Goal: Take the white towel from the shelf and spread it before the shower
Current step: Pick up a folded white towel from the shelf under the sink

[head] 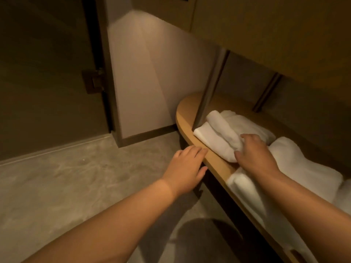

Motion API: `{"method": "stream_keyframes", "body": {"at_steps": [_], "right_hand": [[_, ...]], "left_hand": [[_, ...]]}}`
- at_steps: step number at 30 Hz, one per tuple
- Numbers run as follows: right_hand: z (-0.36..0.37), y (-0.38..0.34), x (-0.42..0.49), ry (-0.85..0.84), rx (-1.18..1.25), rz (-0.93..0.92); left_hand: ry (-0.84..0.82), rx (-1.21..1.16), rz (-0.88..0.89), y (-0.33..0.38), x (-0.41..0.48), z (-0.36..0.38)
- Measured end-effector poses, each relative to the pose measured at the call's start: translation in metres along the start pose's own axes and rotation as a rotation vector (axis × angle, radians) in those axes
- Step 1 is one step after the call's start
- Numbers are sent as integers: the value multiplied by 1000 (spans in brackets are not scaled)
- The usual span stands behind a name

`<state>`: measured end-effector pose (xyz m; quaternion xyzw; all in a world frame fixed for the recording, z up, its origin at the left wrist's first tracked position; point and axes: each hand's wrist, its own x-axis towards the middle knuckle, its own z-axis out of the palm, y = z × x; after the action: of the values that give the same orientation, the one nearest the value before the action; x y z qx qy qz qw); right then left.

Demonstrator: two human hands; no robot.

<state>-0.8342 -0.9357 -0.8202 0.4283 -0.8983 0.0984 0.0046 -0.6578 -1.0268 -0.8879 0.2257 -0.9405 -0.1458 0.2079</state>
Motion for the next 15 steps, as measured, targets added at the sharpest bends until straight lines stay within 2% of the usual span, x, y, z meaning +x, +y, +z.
{"method": "stream_keyframes", "body": {"at_steps": [7,15], "right_hand": [[16,9,40,-135,-62,34],[18,9,31,-113,-45,-41]], "left_hand": [[35,1,39,9,56,64],[57,113,118,19,94,81]]}}
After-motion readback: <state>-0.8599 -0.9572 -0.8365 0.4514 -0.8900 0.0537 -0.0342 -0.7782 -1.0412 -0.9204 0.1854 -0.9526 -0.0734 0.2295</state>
